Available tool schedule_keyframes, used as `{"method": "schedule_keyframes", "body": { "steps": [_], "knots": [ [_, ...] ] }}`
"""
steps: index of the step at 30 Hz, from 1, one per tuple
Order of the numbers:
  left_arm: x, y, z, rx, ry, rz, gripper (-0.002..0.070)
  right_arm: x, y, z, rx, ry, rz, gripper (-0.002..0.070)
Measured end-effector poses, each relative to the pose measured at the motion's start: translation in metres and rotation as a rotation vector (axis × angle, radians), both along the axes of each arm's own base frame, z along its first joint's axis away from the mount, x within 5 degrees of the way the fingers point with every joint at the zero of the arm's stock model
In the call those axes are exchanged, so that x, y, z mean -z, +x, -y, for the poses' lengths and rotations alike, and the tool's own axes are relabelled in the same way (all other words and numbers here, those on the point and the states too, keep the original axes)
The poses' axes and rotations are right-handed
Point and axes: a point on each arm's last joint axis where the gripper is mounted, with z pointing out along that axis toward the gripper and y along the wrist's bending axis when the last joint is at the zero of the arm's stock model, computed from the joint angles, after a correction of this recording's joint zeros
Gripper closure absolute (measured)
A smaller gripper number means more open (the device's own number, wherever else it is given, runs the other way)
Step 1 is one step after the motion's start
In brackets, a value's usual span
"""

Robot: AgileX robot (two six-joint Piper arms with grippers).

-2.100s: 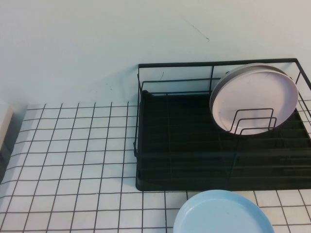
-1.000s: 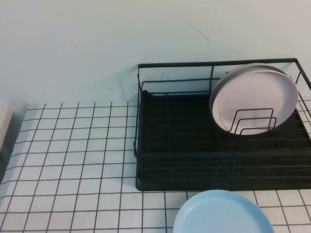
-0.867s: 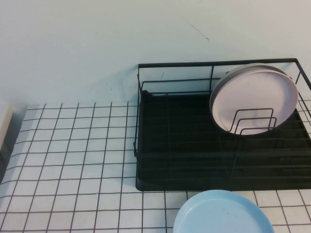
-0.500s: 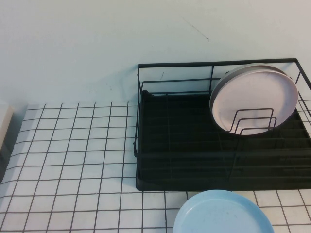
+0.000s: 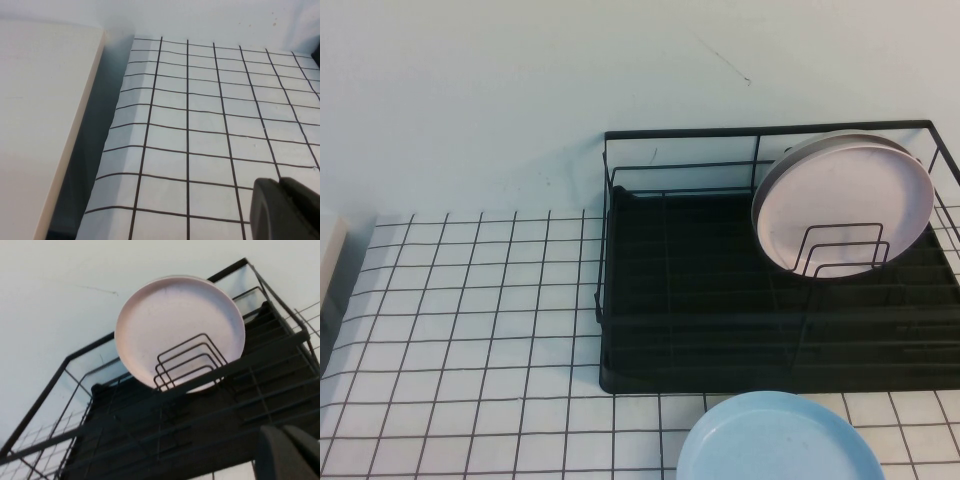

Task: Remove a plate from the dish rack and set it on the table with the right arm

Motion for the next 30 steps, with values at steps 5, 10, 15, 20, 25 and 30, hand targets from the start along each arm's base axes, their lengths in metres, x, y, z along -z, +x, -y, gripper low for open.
{"method": "schedule_keyframes", "body": {
  "steps": [5,10,15,20,25,30],
  "knots": [
    [0.0,0.0,0.0,0.0,0.0,0.0,0.0678,-0.007,-0.001,-0.012,-0.167,-0.14,-0.086,0.0678],
    [0.0,0.0,0.0,0.0,0.0,0.0,0.0678,-0.047,0.01,-0.021,-0.351,-0.325,-0.139,0.0678],
    [0.0,0.0,0.0,0.0,0.0,0.0,0.0678,-0.105,0.037,-0.029,-0.608,-0.593,-0.102,0.0661],
    [0.0,0.0,0.0,0.0,0.0,0.0,0.0678,-0.14,0.078,-0.029,-0.797,-0.817,-0.038,0.0458],
    [0.0,0.0,0.0,0.0,0.0,0.0,0.0678,-0.154,0.131,-0.024,-0.88,-1.008,0.028,0.0233],
    [0.0,0.0,0.0,0.0,0.0,0.0,0.0678,-0.148,0.19,-0.017,-0.934,-1.105,0.037,0.0195]
  ]
}}
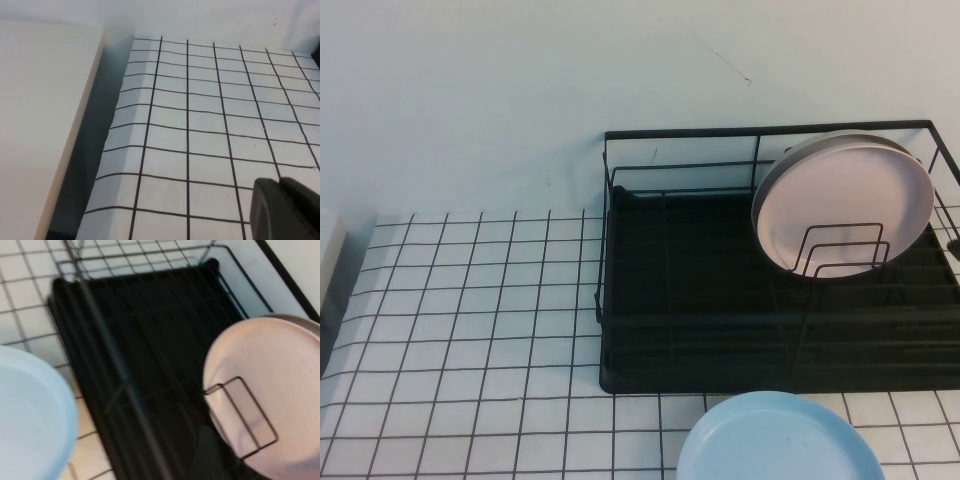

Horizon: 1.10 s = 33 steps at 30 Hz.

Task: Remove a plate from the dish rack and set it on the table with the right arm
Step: Grasp the plate from the shelf

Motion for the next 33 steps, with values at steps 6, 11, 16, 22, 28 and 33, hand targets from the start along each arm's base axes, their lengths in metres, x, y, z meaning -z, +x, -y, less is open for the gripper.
{"method": "schedule_keyframes", "body": {
  "steps": [6,11,16,22,28,33],
  "knots": [
    [0.0,0.0,0.0,0.0,0.0,0.0,0.0678,0.014,0.062,0.008,0.017,-0.034,-0.007,0.0192],
    [0.0,0.0,0.0,0.0,0.0,0.0,0.0678,0.023,0.1,0.012,0.005,-0.052,-0.005,0.0192],
    [0.0,0.0,0.0,0.0,0.0,0.0,0.0678,0.04,0.131,0.015,0.001,-0.055,-0.029,0.0192],
    [0.0,0.0,0.0,0.0,0.0,0.0,0.0678,0.064,0.15,0.017,-0.002,-0.067,-0.058,0.0192],
    [0.0,0.0,0.0,0.0,0.0,0.0,0.0678,0.073,0.157,0.015,0.011,-0.075,-0.055,0.0192],
    [0.0,0.0,0.0,0.0,0.0,0.0,0.0678,0.077,0.162,0.01,0.002,-0.097,-0.014,0.0192]
  ]
}}
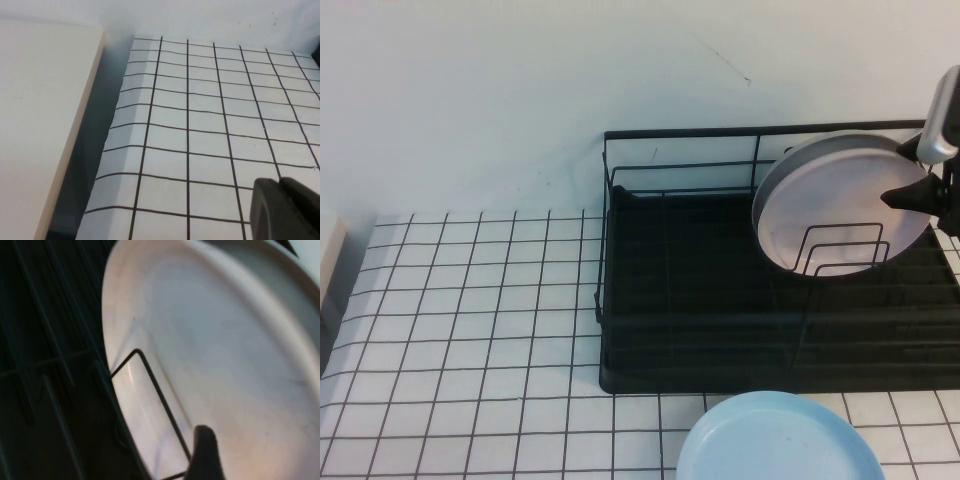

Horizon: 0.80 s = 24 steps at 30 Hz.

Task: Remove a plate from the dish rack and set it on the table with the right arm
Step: Grasp the plate from the shelf

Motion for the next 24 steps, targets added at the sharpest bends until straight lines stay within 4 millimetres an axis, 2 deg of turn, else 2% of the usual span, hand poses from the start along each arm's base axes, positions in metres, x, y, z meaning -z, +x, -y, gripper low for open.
{"method": "schedule_keyframes", "body": {
  "steps": [9,13,16,17,18,24],
  "knots": [
    [0.0,0.0,0.0,0.0,0.0,0.0,0.0678,0.0038,0.0045,-0.0062,-0.007,0.007,0.028,0.0211],
    [0.0,0.0,0.0,0.0,0.0,0.0,0.0678,0.0048,0.0064,-0.0069,0.005,0.006,0.035,0.0361],
    [0.0,0.0,0.0,0.0,0.0,0.0,0.0678,0.0048,0.0064,-0.0075,0.004,0.007,0.035,0.0533],
    [0.0,0.0,0.0,0.0,0.0,0.0,0.0678,0.0046,0.0069,-0.0073,0.009,0.004,0.04,0.0566],
    [0.0,0.0,0.0,0.0,0.0,0.0,0.0678,0.0039,0.008,-0.0065,0.019,-0.001,0.049,0.0585],
    [0.0,0.0,0.0,0.0,0.0,0.0,0.0678,-0.0012,0.0074,-0.0066,0.045,0.025,0.037,0.0584]
  ]
}}
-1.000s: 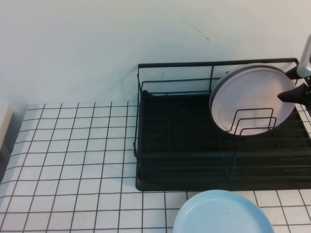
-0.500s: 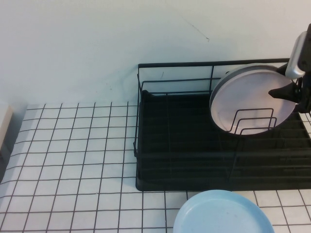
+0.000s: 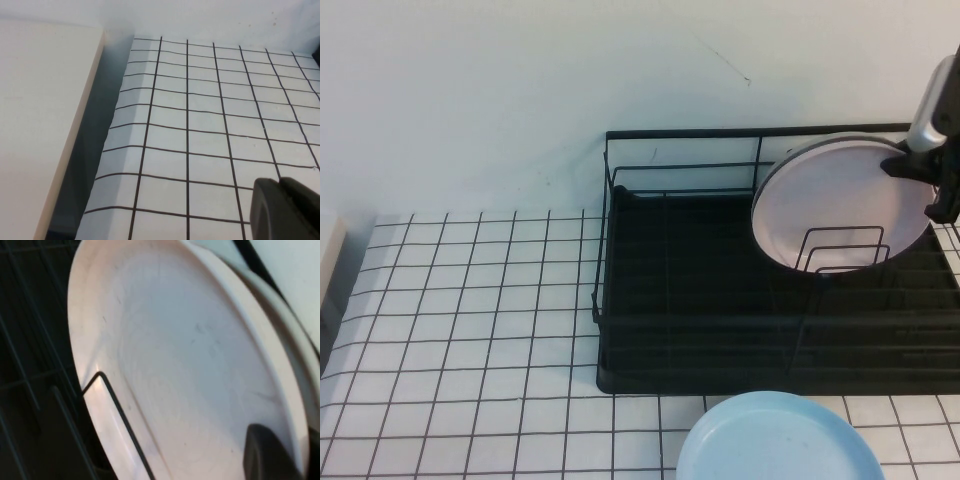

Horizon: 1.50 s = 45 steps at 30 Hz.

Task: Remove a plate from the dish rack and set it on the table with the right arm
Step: Grasp the plate from the shelf, then place the plate from the table

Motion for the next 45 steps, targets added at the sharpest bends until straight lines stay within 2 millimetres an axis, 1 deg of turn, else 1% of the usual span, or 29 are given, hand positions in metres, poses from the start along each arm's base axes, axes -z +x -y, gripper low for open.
{"method": "schedule_keyframes", "body": {
  "steps": [3,6,10,14,16,19,21,23,25,27,30,32,33,37,40,43,45],
  "knots": [
    [0.0,0.0,0.0,0.0,0.0,0.0,0.0678,-0.015,-0.007,-0.001,-0.014,0.007,0.016,0.0584],
    [0.0,0.0,0.0,0.0,0.0,0.0,0.0678,-0.04,-0.022,-0.003,-0.049,-0.012,0.054,0.0584],
    [0.0,0.0,0.0,0.0,0.0,0.0,0.0678,-0.081,-0.049,-0.005,-0.042,0.007,0.087,0.0591],
    [0.0,0.0,0.0,0.0,0.0,0.0,0.0678,-0.114,-0.081,-0.007,-0.03,0.042,0.066,0.0591],
    [0.0,0.0,0.0,0.0,0.0,0.0,0.0678,-0.13,-0.099,-0.009,-0.015,0.078,0.04,0.0591],
    [0.0,0.0,0.0,0.0,0.0,0.0,0.0678,-0.146,-0.122,-0.011,0.041,0.166,-0.036,0.0591],
    [0.0,0.0,0.0,0.0,0.0,0.0,0.0678,-0.152,-0.134,-0.013,0.103,0.248,-0.142,0.0591],
    [0.0,0.0,0.0,0.0,0.0,0.0,0.0678,-0.151,-0.143,-0.015,0.14,0.306,-0.271,0.0591],
    [0.0,0.0,0.0,0.0,0.0,0.0,0.0678,-0.148,-0.152,-0.018,0.151,0.344,-0.405,0.0591],
    [0.0,0.0,0.0,0.0,0.0,0.0,0.0678,-0.141,-0.156,-0.021,0.149,0.386,-0.491,0.0591],
    [0.0,0.0,0.0,0.0,0.0,0.0,0.0678,-0.124,-0.166,-0.026,0.152,0.462,-0.586,0.0591],
    [0.0,0.0,0.0,0.0,0.0,0.0,0.0678,-0.106,-0.175,-0.028,0.158,0.493,-0.657,0.0591],
    [0.0,0.0,0.0,0.0,0.0,0.0,0.0678,-0.093,-0.181,-0.029,0.162,0.502,-0.7,0.0591],
    [0.0,0.0,0.0,0.0,0.0,0.0,0.0678,-0.033,-0.206,-0.03,0.202,0.5,-0.893,0.0591],
    [0.0,0.0,0.0,0.0,0.0,0.0,0.0678,0.004,-0.218,-0.029,0.266,0.492,-0.95,0.0591],
    [0.0,0.0,0.0,0.0,0.0,0.0,0.0678,0.028,-0.222,-0.027,0.32,0.491,-0.942,0.0591],
    [0.0,0.0,0.0,0.0,0.0,0.0,0.0678,0.038,-0.221,-0.026,0.341,0.497,-0.93,0.0591]
  ]
}}
